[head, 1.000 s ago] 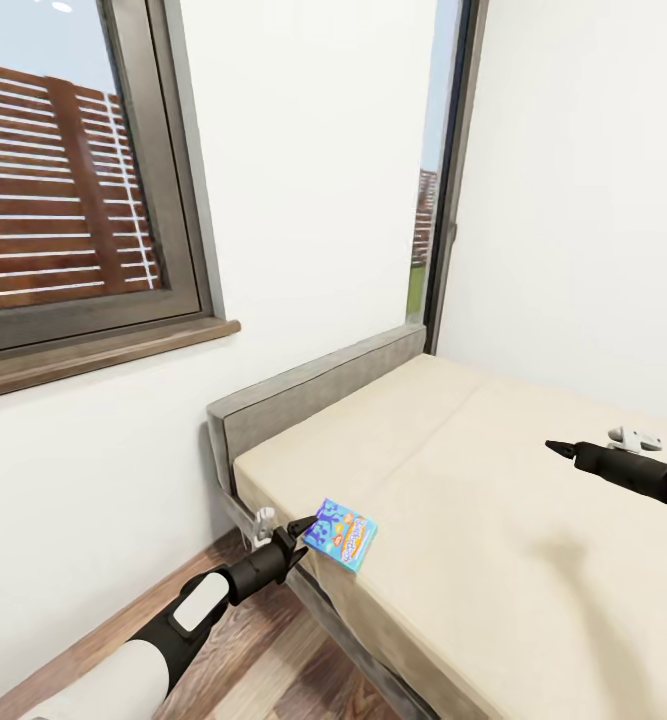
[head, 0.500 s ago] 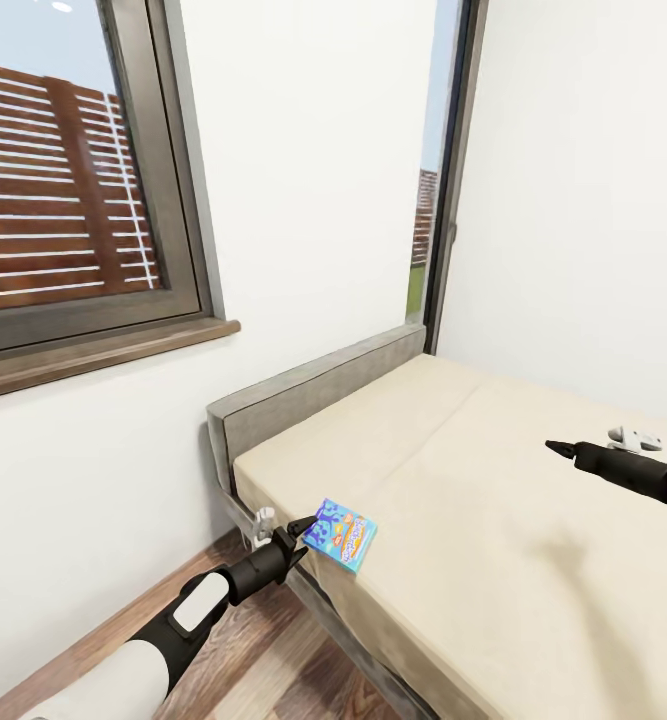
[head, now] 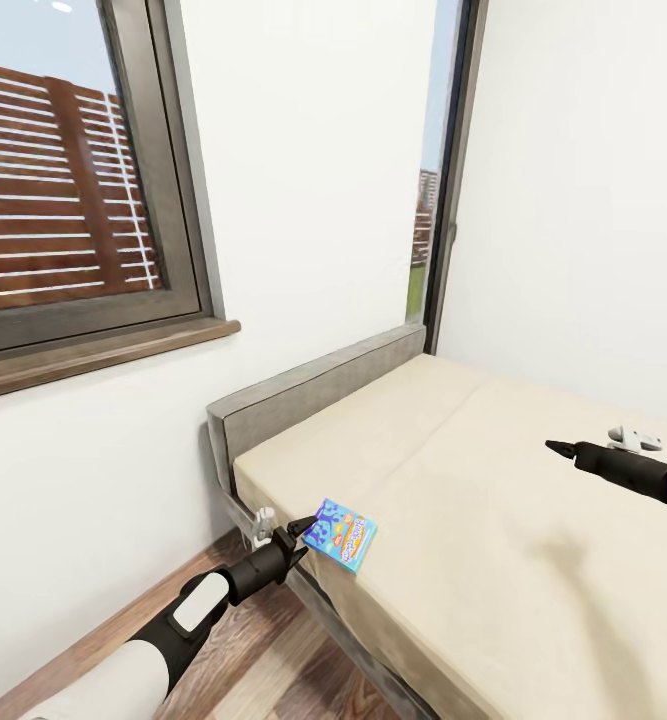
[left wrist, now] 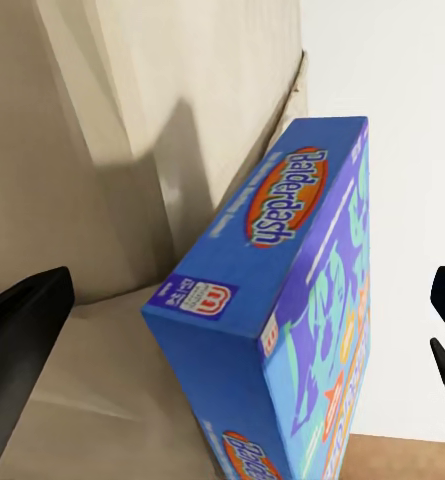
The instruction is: Put all the toys in the child's room - the three board games (two on the bed and one on the table), the two jigsaw puzzles on the table, and the tennis ball on the table - inside the toy box on the table in the child's room.
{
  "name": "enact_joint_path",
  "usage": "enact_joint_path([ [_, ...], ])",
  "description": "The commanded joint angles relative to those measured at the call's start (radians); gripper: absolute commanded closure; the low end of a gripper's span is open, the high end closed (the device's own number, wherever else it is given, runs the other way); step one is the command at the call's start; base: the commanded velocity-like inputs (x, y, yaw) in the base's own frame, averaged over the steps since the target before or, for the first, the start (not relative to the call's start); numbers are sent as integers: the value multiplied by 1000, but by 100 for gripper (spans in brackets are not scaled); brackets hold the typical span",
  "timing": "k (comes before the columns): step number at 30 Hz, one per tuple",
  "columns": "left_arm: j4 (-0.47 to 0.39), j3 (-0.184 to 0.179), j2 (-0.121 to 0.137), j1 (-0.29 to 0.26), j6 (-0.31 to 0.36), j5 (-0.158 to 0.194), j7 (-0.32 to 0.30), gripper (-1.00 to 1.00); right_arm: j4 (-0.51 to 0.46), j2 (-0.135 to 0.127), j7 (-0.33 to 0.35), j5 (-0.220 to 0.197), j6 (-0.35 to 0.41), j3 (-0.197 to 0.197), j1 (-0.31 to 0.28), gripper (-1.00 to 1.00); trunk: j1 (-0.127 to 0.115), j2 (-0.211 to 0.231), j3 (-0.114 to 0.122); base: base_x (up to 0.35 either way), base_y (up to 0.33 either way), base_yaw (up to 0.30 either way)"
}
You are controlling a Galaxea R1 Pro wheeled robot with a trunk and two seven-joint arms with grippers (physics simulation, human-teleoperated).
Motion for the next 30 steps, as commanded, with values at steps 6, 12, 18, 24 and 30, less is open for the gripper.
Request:
enact_joint_path([
  [6, 0, 1, -31, -5, -4, 23, -4, -100, -3, 1, 5, 3, 5, -2, 0, -100, 0, 0, -1, 0, 0, 0],
  [12, -3, 1, -31, -5, -4, 24, -5, -100, -4, 1, 5, 3, 5, -2, 1, -100, 0, 0, -1, 0, 0, 0],
  [18, -10, 1, -31, -4, -4, 25, -7, -100, -5, 1, 5, 3, 5, -2, 1, -100, 0, 0, -1, 0, 0, 0],
  [24, -15, 0, -30, -3, -4, 25, -17, -100, -5, 2, 5, 3, 4, -2, 1, -100, 0, 0, -1, 0, 0, 0],
  [30, -17, -2, -30, -3, -4, 24, -32, -100, -5, 2, 5, 3, 4, -2, 1, -100, 0, 0, -1, 0, 0, 0],
])
